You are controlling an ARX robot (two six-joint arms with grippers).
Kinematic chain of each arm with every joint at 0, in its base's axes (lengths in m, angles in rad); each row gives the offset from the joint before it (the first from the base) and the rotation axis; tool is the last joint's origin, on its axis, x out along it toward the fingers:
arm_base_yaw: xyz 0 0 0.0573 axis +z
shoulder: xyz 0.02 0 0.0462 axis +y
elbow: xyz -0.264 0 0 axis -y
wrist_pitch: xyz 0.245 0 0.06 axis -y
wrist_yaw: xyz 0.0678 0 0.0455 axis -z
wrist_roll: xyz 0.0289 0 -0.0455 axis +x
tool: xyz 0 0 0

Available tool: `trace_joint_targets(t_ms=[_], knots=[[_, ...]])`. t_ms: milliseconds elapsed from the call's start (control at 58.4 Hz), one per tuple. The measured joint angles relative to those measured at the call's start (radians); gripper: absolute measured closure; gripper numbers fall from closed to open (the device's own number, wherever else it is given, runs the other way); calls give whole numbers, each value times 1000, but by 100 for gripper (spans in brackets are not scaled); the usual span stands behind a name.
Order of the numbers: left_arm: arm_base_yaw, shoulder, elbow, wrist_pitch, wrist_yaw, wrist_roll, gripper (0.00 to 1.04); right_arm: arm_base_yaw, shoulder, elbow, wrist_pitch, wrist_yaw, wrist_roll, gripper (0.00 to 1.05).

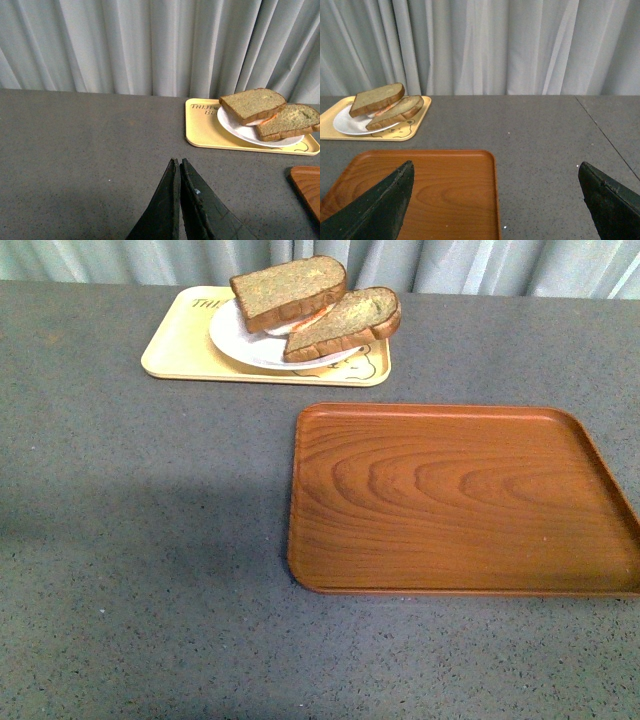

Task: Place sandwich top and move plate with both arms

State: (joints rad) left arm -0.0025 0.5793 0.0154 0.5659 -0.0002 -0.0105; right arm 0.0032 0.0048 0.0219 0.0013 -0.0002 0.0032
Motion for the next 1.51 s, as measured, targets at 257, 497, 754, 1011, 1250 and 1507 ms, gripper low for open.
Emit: trace_joint_targets(t_ms=[257, 497, 754, 1011, 1250, 1507], knots=[[0, -151, 0, -140, 0, 0, 103, 0, 0, 0, 0, 0, 0, 9], [0, -269, -1, -254, 0, 0, 103, 0, 0, 0, 0, 0, 0, 9], [0, -350, -1, -336, 0, 0, 103, 0, 0, 0, 0, 0, 0, 9], [0, -458, 0, -465, 0, 0, 103, 0, 0, 0, 0, 0, 0, 9], [1, -563, 0, -566, -1, 1, 103, 0, 0, 0, 0, 0, 0, 9], [1, -563, 0, -566, 0, 0, 103, 0, 0, 0, -1, 0, 0, 9]])
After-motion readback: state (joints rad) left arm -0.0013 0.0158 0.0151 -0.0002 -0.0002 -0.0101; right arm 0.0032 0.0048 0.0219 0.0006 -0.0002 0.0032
